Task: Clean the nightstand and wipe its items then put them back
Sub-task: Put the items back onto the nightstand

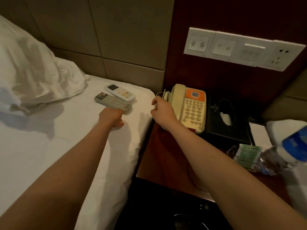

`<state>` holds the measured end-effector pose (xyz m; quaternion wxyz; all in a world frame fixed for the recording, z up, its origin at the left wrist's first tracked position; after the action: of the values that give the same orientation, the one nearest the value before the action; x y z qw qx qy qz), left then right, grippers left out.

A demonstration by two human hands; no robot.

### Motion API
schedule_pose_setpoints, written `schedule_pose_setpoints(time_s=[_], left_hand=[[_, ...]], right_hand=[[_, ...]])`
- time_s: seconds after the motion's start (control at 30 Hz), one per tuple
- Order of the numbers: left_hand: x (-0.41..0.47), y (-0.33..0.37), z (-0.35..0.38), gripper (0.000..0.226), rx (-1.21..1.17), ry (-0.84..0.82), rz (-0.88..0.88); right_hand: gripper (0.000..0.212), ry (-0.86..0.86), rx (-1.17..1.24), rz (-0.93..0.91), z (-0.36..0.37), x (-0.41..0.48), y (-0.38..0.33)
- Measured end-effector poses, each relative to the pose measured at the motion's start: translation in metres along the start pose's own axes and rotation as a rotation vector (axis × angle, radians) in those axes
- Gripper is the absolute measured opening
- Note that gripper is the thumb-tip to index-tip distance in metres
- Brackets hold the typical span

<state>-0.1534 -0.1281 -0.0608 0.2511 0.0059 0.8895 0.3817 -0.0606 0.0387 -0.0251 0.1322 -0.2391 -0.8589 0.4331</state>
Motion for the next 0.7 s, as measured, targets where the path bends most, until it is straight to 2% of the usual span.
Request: schedule_pose_setpoints(time_s=[0.13, 0.2, 0.3, 0.4, 0.47, 0.57, 0.7], left_hand=[[0.025, -0.007, -0.015, 0.038, -0.135, -0.015, -0.073], [0.034, -0.003, -0.01, 0.041, -0.144, -0.125, -0.009], [0.047, -0.006, 0.003, 0.047, -0.165, -0.285, 0.062], [0.062, -0.008, 0.008, 0.054, -0.167, -0.215, 0.063], [0.066, -0.004, 0.013, 0.055, -0.15, -0.175, 0.034], [0.067, 0.008, 0.019, 0.052, -0.156, -0.166, 0.041], [0.066, 0.009, 0.017, 0.048, -0.188, -0.171, 0.029]], right_hand=[[0.025, 0.007, 0.116, 0.037, 0.026, 0.036, -0.005], [0.028, 0.028, 0.176, 0.072, 0.037, 0.051, -0.005], [0.045, 0.022, 0.297, 0.134, 0.066, 0.066, 0.005], [0.058, 0.05, 0.402, 0.201, 0.085, 0.078, 0.012], [0.06, 0.009, 0.365, 0.195, 0.092, 0.089, 0.007], [0.057, -0.084, 0.27, 0.177, 0.098, 0.1, 0.0], [0.045, -0.096, 0.246, 0.177, 0.089, 0.102, 0.001]])
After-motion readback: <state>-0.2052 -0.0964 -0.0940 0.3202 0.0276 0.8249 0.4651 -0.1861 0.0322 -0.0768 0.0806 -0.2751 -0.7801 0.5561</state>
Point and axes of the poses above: each hand's wrist, its own x-axis towards the middle knuckle, its own z-axis out of the palm, y = z × x, the point moved 8 cm from there along x, towards the middle knuckle, and after that the axes turned 14 degrees about x, right-handed, at the moved point
